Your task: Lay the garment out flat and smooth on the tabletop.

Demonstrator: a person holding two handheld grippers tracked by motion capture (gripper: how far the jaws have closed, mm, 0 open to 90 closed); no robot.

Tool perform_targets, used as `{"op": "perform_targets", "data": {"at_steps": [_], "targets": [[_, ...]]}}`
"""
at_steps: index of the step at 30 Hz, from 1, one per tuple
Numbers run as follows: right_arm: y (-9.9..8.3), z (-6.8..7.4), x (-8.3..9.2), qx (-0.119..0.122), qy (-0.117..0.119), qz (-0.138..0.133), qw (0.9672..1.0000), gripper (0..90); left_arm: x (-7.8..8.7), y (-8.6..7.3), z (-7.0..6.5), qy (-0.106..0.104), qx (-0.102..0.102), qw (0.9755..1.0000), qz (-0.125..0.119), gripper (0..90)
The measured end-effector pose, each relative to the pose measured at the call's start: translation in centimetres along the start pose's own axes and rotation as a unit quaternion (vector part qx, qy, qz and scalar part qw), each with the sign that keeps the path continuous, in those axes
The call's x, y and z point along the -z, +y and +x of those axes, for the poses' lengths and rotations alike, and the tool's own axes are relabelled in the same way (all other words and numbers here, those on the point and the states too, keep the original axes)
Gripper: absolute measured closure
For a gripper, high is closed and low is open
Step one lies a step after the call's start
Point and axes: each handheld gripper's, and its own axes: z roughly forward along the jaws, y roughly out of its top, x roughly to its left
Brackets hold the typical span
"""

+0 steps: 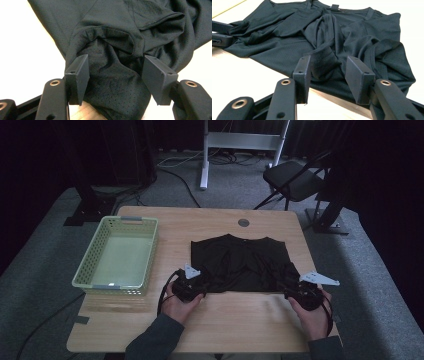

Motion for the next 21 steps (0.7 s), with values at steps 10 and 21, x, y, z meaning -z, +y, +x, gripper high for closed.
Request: {"op": "perform_targets", "data": {"at_steps": [10,21], "targets": [[0.3,-0.1,-0.7,-0.010,0.004,-0.001,0.9999,56.6,0.0,0.0,0.0,0.000,0.001,1.0000,0.000,39.8],[0.6,0.1,-1.3,-0.022,0.009,-0.004,0.9997,56.5,0.0,0.0,0.0,-0.001,0.000,1.0000,-0.001,39.8]]}}
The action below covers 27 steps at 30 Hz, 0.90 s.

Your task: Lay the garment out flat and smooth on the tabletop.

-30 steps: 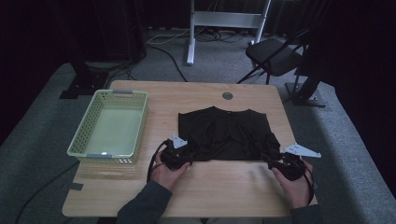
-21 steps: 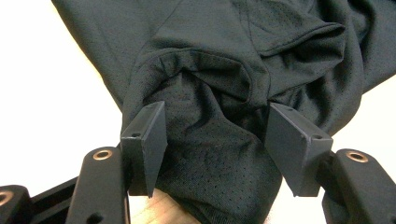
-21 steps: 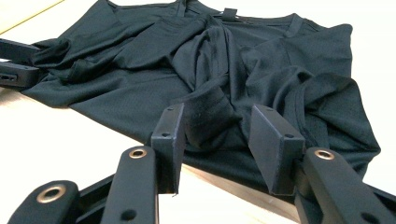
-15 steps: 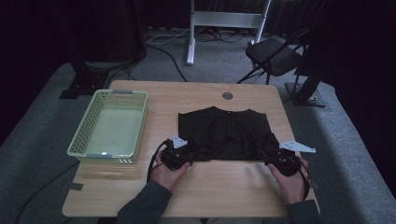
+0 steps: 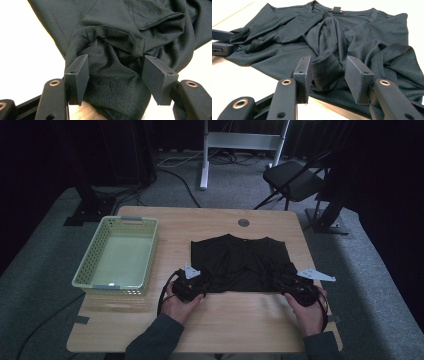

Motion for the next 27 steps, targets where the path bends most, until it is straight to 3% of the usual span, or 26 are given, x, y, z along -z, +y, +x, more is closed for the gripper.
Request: {"op": "perform_targets", "data": {"at_steps": [18,21,23,24,26,27], "targets": [[0.1,0.2,-1.7,-0.003,0.007,0.012,0.9999,54.7,0.0,0.0,0.0,-0.001,0.000,1.0000,0.000,39.8],[0.1,0.2,-1.9,-0.004,0.007,0.017,0.9998,61.8,0.0,0.0,0.0,-0.001,0.000,1.0000,0.000,39.8],[0.0,0.2,-2.0,-0.009,0.015,0.022,0.9996,71.7,0.0,0.0,0.0,-0.001,0.000,1.0000,0.000,39.8],[0.0,0.2,-2.0,-0.009,0.015,0.022,0.9996,71.7,0.0,0.0,0.0,-0.001,0.000,1.0000,0.000,39.8],[-0.1,0.3,-2.0,-0.004,0.010,0.025,0.9996,85.0,0.0,0.0,0.0,-0.001,0.000,1.0000,0.000,39.8],[-0.1,0.3,-1.9,-0.002,0.011,0.025,0.9996,85.9,0.0,0.0,0.0,-0.001,0.001,1.0000,0.000,39.8]]}}
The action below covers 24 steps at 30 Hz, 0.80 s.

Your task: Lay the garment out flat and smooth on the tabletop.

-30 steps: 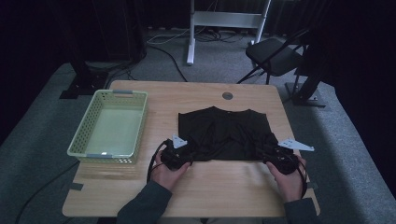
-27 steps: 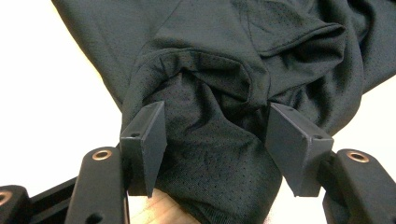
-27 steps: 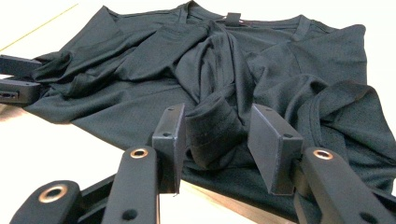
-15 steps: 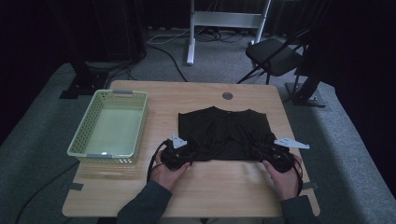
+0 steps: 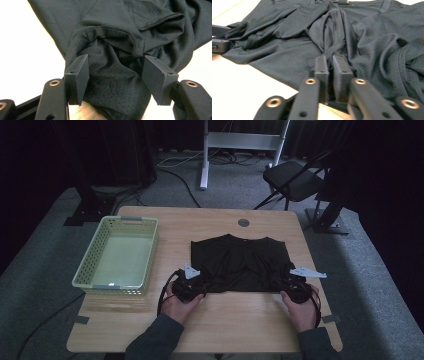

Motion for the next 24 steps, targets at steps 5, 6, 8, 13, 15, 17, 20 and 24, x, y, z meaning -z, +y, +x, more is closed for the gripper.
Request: {"op": "perform_targets", "data": {"at_steps": [5,6,8,13,15,17,20,24], "targets": [[-0.1,0.4,0.6,0.015,0.001,0.004,0.9999,86.1,0.0,0.0,0.0,0.000,0.000,1.0000,0.000,39.8],[-0.1,0.5,0.7,0.019,0.003,0.004,0.9998,86.1,0.0,0.0,0.0,0.000,0.000,1.0000,0.000,39.8],[-0.2,0.6,1.0,0.022,0.004,0.006,0.9997,86.1,0.0,0.0,0.0,0.000,0.000,1.0000,0.000,39.8],[-0.9,0.7,1.8,0.029,0.008,0.013,0.9995,86.2,0.0,0.0,0.0,0.000,0.000,1.0000,0.000,39.8],[-1.2,0.7,2.2,0.026,0.012,0.014,0.9995,86.2,0.0,0.0,0.0,-0.001,0.002,1.0000,-0.001,39.8],[-1.6,0.6,2.6,0.027,0.010,0.016,0.9994,86.2,0.0,0.0,0.0,-0.001,0.003,1.0000,0.000,39.8],[-2.1,0.5,3.3,0.024,0.009,0.018,0.9995,86.2,0.0,0.0,0.0,-0.001,0.002,1.0000,0.000,39.8],[-2.7,0.4,4.5,0.025,0.008,0.015,0.9995,86.2,0.0,0.0,0.0,-0.001,0.003,1.0000,0.000,39.8]]}}
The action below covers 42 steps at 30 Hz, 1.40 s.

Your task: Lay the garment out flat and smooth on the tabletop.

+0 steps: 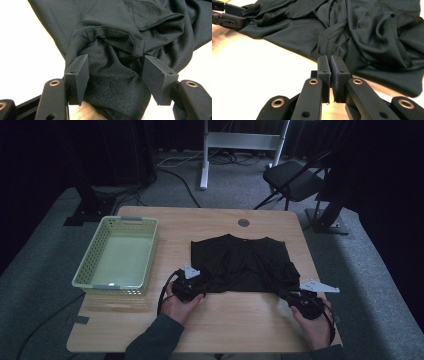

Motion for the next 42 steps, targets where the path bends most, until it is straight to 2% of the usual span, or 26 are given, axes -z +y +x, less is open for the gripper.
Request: {"op": "perform_targets", "data": {"at_steps": [9,13,22,29,35,37,40,42], "targets": [[-0.9,0.2,2.2,0.005,-0.008,-0.005,0.9999,86.3,0.0,0.0,0.0,0.000,0.000,1.0000,0.000,39.8],[-1.8,-0.1,4.0,0.003,-0.019,-0.008,0.9998,86.3,0.0,0.0,0.0,0.000,0.000,1.0000,0.000,39.8],[-4.1,-1.3,6.5,-0.023,-0.039,-0.010,0.9989,86.3,0.0,0.0,0.0,0.000,-0.003,1.0000,0.001,40.0],[-5.7,-1.8,8.2,-0.032,-0.057,-0.003,0.9979,86.3,0.0,0.0,0.1,0.003,-0.003,1.0000,0.001,40.8],[-6.5,-2.9,9.9,-0.049,-0.081,-0.010,0.9954,86.3,0.0,0.0,0.1,0.006,-0.003,1.0000,0.001,41.6],[-6.7,-3.3,10.3,-0.053,-0.099,-0.011,0.9936,86.3,0.0,0.0,0.1,0.007,-0.004,1.0000,0.001,42.2],[-6.9,-3.9,10.8,-0.056,-0.142,-0.004,0.9883,86.3,0.0,0.0,0.1,0.008,-0.003,1.0000,0.001,43.0],[-7.0,-4.2,10.8,-0.061,-0.141,-0.002,0.9881,86.3,0.1,0.0,0.2,0.008,0.000,1.0000,0.004,43.4]]}}
